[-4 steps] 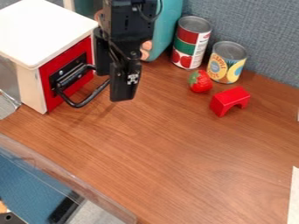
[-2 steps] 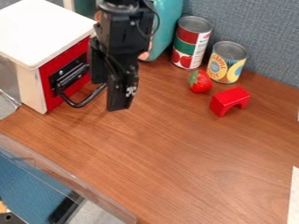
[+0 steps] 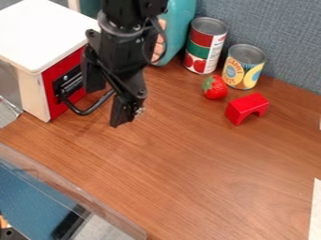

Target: Opened the drawer

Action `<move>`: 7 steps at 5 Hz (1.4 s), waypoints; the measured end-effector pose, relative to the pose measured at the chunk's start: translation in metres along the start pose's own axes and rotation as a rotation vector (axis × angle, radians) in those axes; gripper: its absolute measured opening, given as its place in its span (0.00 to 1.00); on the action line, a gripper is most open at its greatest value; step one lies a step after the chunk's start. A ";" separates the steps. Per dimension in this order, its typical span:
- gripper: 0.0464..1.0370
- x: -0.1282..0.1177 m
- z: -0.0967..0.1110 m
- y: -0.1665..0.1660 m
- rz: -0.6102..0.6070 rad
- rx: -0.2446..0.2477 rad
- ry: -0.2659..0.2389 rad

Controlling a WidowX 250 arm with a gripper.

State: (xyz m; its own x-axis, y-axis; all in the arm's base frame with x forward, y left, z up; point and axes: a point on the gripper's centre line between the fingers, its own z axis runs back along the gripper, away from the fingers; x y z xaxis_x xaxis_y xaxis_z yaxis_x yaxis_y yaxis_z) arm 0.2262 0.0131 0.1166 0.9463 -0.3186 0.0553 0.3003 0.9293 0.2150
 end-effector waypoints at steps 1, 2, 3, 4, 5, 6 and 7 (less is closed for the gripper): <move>0.96 -0.005 -0.008 0.006 0.058 0.066 -0.008; 0.96 -0.006 -0.020 0.017 0.093 0.067 0.009; 0.96 -0.003 -0.030 0.031 0.133 0.055 0.020; 0.96 -0.004 -0.047 0.043 0.160 0.034 0.039; 0.96 0.000 -0.059 0.051 0.177 0.019 0.046; 0.96 0.010 -0.067 0.054 0.195 0.003 0.033; 0.96 0.022 -0.067 0.058 0.218 0.013 0.015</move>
State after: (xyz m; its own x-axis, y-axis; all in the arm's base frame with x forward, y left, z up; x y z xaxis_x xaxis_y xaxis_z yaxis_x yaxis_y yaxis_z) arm 0.2721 0.0728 0.0651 0.9904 -0.1075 0.0872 0.0870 0.9733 0.2122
